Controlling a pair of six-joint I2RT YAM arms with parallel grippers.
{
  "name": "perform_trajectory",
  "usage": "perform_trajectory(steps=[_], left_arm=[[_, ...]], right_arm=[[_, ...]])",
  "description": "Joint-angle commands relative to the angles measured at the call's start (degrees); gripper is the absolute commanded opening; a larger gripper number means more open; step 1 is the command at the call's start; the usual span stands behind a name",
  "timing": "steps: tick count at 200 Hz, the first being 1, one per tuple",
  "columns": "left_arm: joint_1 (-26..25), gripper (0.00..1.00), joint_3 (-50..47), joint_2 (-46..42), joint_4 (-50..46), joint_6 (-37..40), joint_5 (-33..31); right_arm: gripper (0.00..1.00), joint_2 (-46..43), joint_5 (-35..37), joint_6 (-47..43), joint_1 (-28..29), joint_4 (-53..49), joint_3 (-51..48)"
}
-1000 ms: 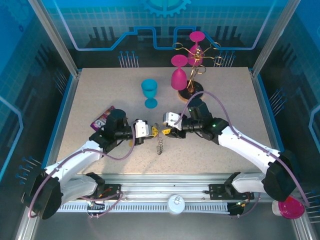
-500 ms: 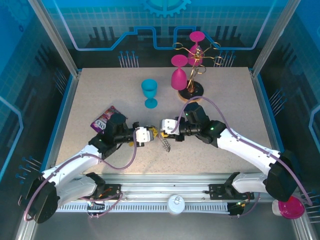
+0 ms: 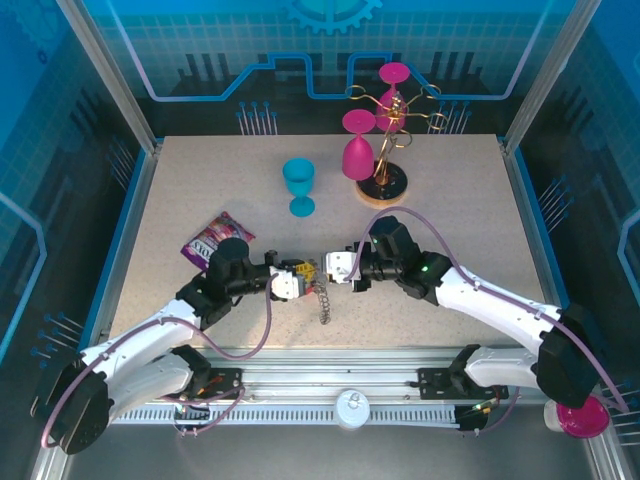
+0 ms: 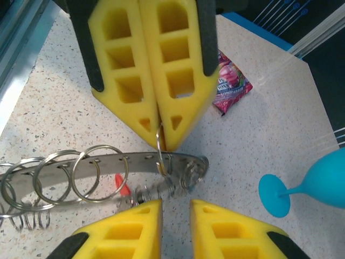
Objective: Put the keys on the keyring
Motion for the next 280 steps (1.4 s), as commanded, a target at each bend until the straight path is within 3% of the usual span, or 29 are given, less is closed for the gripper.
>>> perform_trajectory(steps=[1, 88, 183, 205, 232, 256, 280], left_arm=[[-0.57, 0.0, -0.79, -1.21, 3.14, 2.65, 1.83], [-0.6, 0.0, 0.69, -0.2, 2.31, -0.6, 2.26], [-0.57, 0.0, 1.55, 0.33, 2.5, -3.68, 2.02], [-0.58, 0.0, 1.49, 0.15, 2.51, -4.04, 2.09], [-0.53, 0.0, 1.88, 0.65, 1.49, -4.31, 1.72], [-0.57, 0.18, 2.67, 1.95, -0.38, -4.58, 0.86], [-0.57, 0.22, 4.14, 3.24, -3.36, -4.54, 0.3]], right_arm=[[0.21, -1.07, -0.32, -1.41, 0.96, 2.98, -1.02], [0.2, -0.24, -1.66, -2.03, 2.37, 4.1, -0.29], [0.12, 1.45, -2.31, -1.69, 2.89, 5.17, 0.4], [0.0, 1.65, -1.74, -1.7, 2.9, 4.45, 0.89], [0.0, 0.89, -2.7, -1.44, 2.92, 4.62, 1.11], [0.0, 0.32, -3.73, -1.08, 2.86, 4.93, 1.19], [0.0, 0.29, -4.09, -0.75, 2.9, 5.1, 1.37]])
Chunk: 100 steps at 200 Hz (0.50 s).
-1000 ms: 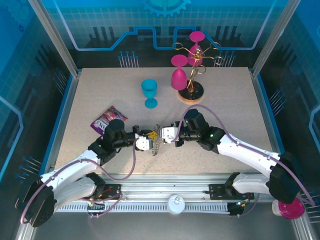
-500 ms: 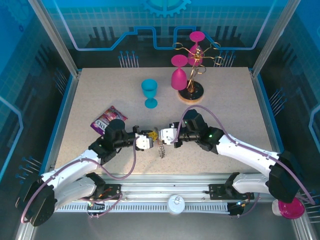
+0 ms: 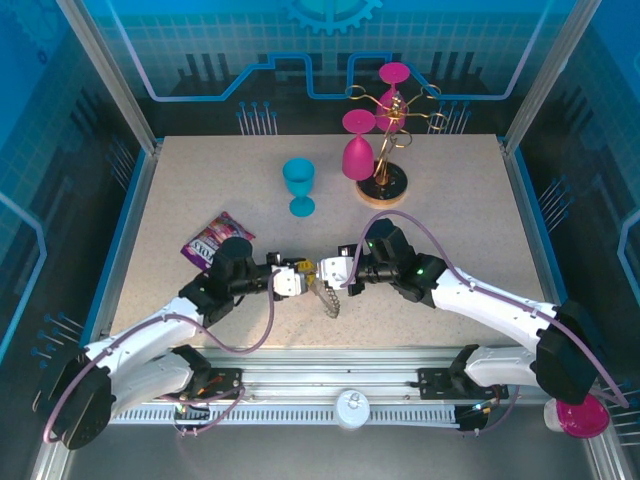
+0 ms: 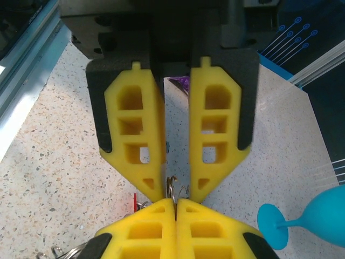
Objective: Put the keys on the keyring
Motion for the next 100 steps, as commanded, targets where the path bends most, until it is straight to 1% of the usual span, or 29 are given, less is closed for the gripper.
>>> perform_trajectory(steps=[1, 14, 44, 69, 82, 100], left_arm=[[-0.31, 0.23, 3.46, 1.07, -2.59, -0.42, 0.38], [-0.32, 0.22, 3.84, 1.47, -3.04, -0.4, 0.33], [-0.3, 0.17, 4.2, 1.69, -3.45, -0.48, -0.71], [-0.4, 0.09, 4.44, 2.0, -3.84, -0.39, -1.64], [-0.32, 0.0, 4.75, 2.04, -4.17, -0.36, -2.2], [-0.3, 0.0, 4.65, 1.84, -4.14, -0.01, -2.81]], right_arm=[[0.0, -0.61, -2.1, 0.68, 0.74, 1.39, 1.64], [0.0, -0.32, -2.44, 0.85, 0.82, 1.39, 1.78], [0.0, 0.31, -2.68, 1.22, 1.04, 1.79, 2.12], [0.0, 0.69, -2.65, 1.29, 1.32, 1.83, 2.55], [0.0, 0.85, -2.79, 1.31, 1.59, 1.75, 2.78], [0.0, 0.76, -2.71, 1.31, 1.68, 1.5, 2.8]])
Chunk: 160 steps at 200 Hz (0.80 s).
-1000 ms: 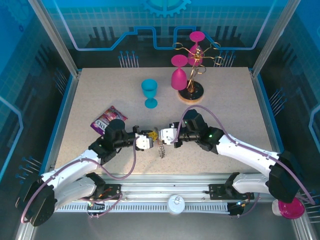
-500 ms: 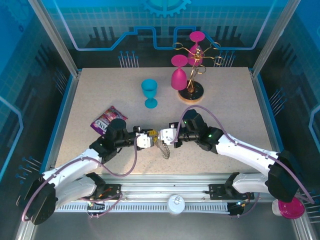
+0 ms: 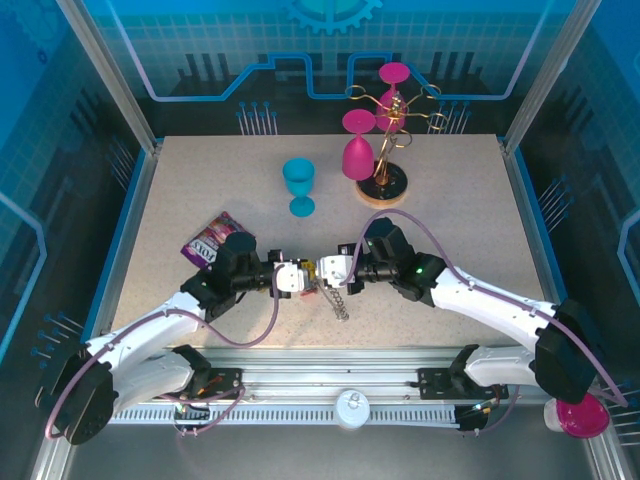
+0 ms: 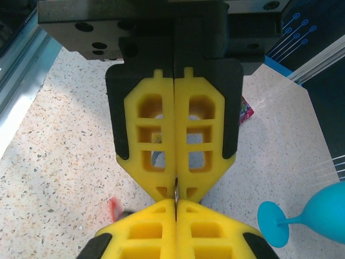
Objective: Put the keys on the keyring
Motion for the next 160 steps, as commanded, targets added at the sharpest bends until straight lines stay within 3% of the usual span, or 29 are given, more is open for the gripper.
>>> perform_trajectory(steps=[1, 18, 27, 33, 59, 100, 139, 160], left_arm=[[-0.33, 0.0, 2.0, 0.35, 0.04, -0.07, -1.95], [-0.38, 0.0, 1.54, -0.17, 0.73, 0.12, -2.39], [-0.33, 0.0, 1.22, -0.39, 1.17, 0.3, -2.53], [-0.36, 0.0, 1.03, -0.59, 1.64, 0.29, -2.6], [-0.36, 0.0, 0.74, -1.21, 2.31, 0.27, -2.92], [-0.38, 0.0, 1.43, -2.16, 0.66, -1.42, -4.41], [-0.22, 0.0, 10.34, -4.06, -16.96, -9.71, -9.95], [0.68, 0.0, 12.69, -6.16, -21.43, -16.98, -14.67]], right_arm=[[0.0, 0.16, -2.9, 0.41, 1.69, 1.49, 2.36], [0.0, -0.69, -0.68, 0.86, 1.3, 2.28, 1.29], [0.21, -1.53, 0.36, 1.96, 0.35, 3.12, 0.25], [0.29, -2.11, 0.9, 2.69, -0.44, 3.3, -0.41], [0.4, -5.3, 4.26, 9.39, -4.95, 3.44, -3.78], [0.43, -8.05, 12.69, 23.84, -6.47, -0.62, -4.37], [0.4, -7.33, 15.74, 35.19, -6.37, -7.93, -0.09], [0.38, -6.09, 17.55, 42.27, -6.05, -9.95, 2.23]])
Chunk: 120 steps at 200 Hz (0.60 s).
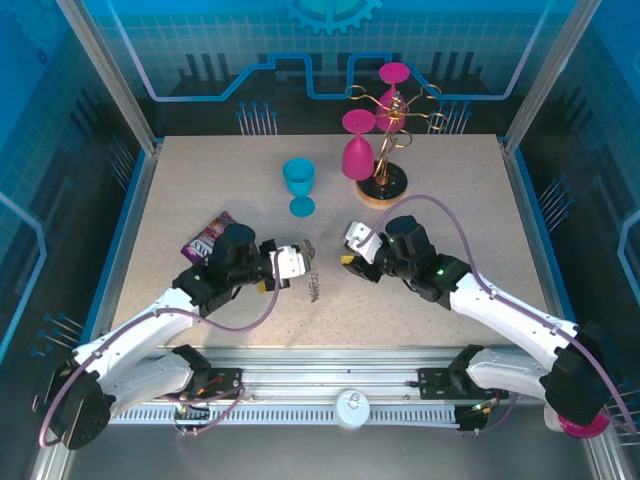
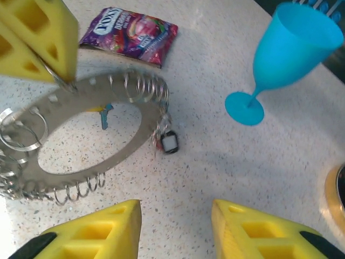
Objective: Put the keys on the keyring
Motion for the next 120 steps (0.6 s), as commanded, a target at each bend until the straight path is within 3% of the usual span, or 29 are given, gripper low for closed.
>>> perform_trajectory(steps=[1, 52, 84, 120], left_arm=[[0.86, 0.0, 4.57, -3.71, -7.88, -9.87, -5.73], [13.29, 0.0, 3.83, -3.93, -3.82, -32.41, -16.64], [18.33, 0.0, 6.44, -1.35, -5.05, -42.63, -23.61], [22.55, 0.0, 3.91, -2.39, -1.03, -47.59, -26.79]], right_arm=[[0.38, 1.07, 3.37, 12.27, 0.1, -4.21, 4.21], [0.25, 11.44, -0.36, 32.59, 2.64, -8.61, 12.81], [0.27, 22.04, 1.69, 40.37, 8.1, -12.58, 19.46], [0.32, 32.19, 5.62, 53.64, 11.96, -12.29, 25.35]])
